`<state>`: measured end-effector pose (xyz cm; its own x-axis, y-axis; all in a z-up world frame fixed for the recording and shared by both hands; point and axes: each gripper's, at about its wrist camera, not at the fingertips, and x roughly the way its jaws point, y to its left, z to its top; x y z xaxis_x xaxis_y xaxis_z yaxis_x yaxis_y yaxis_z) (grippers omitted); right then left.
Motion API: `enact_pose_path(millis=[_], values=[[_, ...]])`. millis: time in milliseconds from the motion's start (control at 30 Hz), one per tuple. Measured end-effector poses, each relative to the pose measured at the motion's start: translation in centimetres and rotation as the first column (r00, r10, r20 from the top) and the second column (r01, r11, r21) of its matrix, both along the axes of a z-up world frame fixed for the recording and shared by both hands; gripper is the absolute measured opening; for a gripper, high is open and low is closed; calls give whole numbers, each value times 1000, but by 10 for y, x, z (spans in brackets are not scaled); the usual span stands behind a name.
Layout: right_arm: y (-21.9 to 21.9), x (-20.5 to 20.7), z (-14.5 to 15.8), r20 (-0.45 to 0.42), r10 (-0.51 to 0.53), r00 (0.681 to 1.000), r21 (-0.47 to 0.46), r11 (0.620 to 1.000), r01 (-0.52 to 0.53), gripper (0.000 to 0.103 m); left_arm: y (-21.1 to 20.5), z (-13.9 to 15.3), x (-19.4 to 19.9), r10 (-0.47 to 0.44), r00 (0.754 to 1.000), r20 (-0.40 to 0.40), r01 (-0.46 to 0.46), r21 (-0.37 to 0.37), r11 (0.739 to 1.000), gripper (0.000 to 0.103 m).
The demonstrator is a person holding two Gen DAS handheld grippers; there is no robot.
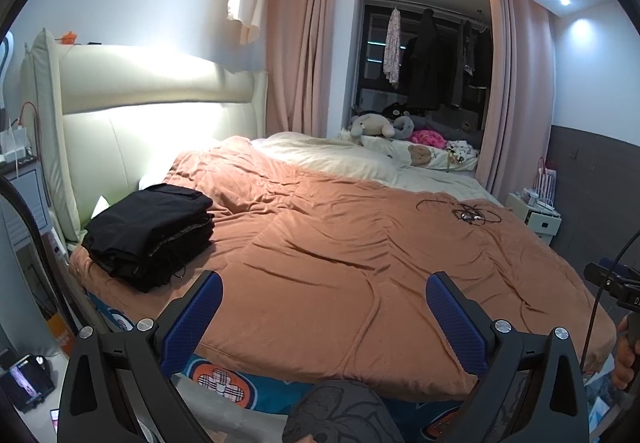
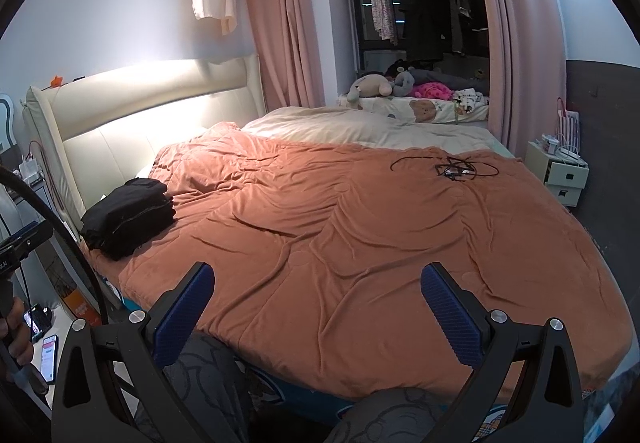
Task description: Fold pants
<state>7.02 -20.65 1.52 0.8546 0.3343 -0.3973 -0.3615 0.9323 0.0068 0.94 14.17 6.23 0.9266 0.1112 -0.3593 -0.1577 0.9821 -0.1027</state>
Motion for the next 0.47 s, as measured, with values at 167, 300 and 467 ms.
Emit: enact_pose_path(millis=[167,300,467], values=[[0,-1,0,1,-1,1000,-3,1000,1,103,-3,-1,0,-2,1000,2,2,9,1000,102],[1,-1,-1,-1,0,1000,-6,1000,0,103,-2,-2,0,-2,1000,1,2,7,1000,102],[3,1,-1,-4,1,1000,-9,1000,-1,103,-2,-3,2,3,1000,-3,-3,0,1000,102]])
